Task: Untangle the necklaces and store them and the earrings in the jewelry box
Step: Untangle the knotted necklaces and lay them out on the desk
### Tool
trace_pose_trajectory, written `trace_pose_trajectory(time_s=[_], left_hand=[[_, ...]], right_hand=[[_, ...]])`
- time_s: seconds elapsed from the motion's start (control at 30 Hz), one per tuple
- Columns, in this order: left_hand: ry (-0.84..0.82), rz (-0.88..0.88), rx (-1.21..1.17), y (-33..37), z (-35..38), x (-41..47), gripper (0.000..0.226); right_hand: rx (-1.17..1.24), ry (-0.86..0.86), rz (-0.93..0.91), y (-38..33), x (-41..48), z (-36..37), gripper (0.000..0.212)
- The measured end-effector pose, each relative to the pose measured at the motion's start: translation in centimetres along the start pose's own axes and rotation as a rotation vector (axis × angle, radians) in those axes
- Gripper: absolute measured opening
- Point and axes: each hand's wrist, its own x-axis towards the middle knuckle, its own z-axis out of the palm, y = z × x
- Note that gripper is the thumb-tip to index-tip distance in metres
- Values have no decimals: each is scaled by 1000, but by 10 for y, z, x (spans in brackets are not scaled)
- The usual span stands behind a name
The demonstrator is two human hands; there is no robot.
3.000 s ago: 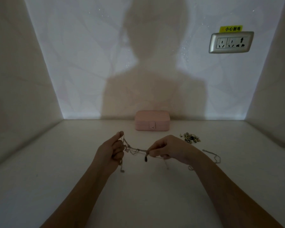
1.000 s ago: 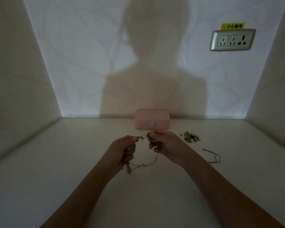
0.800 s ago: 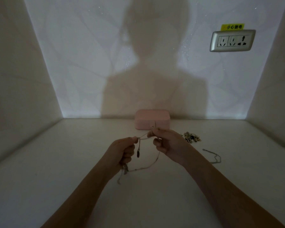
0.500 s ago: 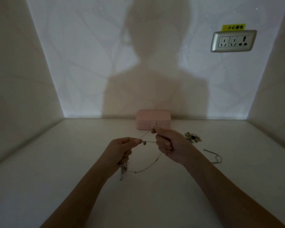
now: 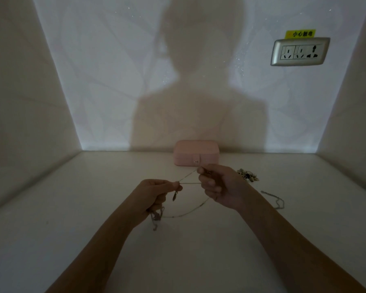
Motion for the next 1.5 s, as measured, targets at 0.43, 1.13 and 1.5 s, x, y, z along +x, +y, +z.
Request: trace_pose_trajectory(time_s=[0.43,1.13,1.5], left_hand=[[-108,-195,-430,-1,10,-1,25],[-39,-151,-654,-2,5,3,33],[30,-15,4,-2,15,-1,16]], right_hand=[[-28,-137,97,-1,-3,-1,38],[41,65,-79,-1,3,-6,29],[60,-74,64,-4,-5,1,38]])
